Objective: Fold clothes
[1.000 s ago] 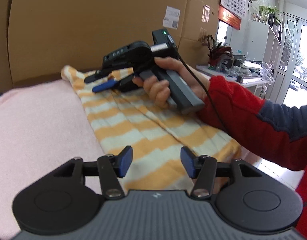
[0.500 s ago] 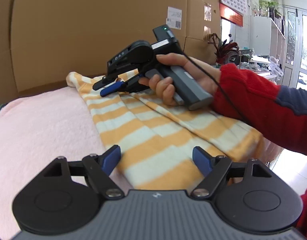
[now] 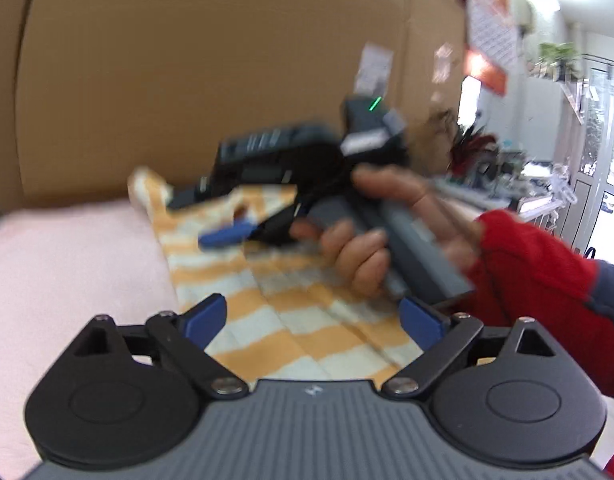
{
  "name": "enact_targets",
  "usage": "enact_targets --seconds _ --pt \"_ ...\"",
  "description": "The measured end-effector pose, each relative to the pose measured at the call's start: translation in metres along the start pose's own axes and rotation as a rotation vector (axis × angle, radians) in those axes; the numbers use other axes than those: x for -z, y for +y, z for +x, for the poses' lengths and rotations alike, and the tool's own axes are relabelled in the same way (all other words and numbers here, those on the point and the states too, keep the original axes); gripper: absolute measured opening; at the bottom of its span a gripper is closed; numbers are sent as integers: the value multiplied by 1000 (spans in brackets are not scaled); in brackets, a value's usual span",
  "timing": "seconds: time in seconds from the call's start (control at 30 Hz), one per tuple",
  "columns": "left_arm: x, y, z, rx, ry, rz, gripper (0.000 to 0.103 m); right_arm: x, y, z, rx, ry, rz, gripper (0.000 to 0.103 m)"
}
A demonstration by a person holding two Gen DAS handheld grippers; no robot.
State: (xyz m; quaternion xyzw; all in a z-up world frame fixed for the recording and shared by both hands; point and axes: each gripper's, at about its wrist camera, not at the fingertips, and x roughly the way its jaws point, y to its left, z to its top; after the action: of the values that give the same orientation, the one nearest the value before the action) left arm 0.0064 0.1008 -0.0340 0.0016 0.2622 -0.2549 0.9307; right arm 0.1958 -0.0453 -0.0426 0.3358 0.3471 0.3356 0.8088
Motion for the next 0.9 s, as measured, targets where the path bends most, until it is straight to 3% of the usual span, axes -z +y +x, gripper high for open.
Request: enact_targets --seconds 0.1,0.13,0.27,0.37,0.43,0.5,0.63,0.77,0.9 --pt "5 -9 -3 55 19 60 98 -2 2 -7 67 -66 -25 47" --pt "9 -12 -6 62 22 84 99 -3 2 -10 88 -87 -35 49" --pt "8 -14 -15 52 23 84 99 -1 7 3 -41 18 -22 58" --pt "-13 3 -5 9 -10 18 99 4 16 10 80 3 -125 56" --pt "-30 15 9 -35 -11 -25 99 2 14 6 101 -38 -117 56" --pt "-46 29 27 -58 -7 -73 98 -2 8 -4 89 -117 -89 56" --pt "-62 46 59 -28 10 -158 97 -9 1 -33 -34 -322 -34 59" --pt "-67 57 82 -4 14 -214 97 -15 -16 -54 59 -516 57 64" --pt "-67 62 90 17 23 -241 101 -13 -26 -73 93 -689 92 64"
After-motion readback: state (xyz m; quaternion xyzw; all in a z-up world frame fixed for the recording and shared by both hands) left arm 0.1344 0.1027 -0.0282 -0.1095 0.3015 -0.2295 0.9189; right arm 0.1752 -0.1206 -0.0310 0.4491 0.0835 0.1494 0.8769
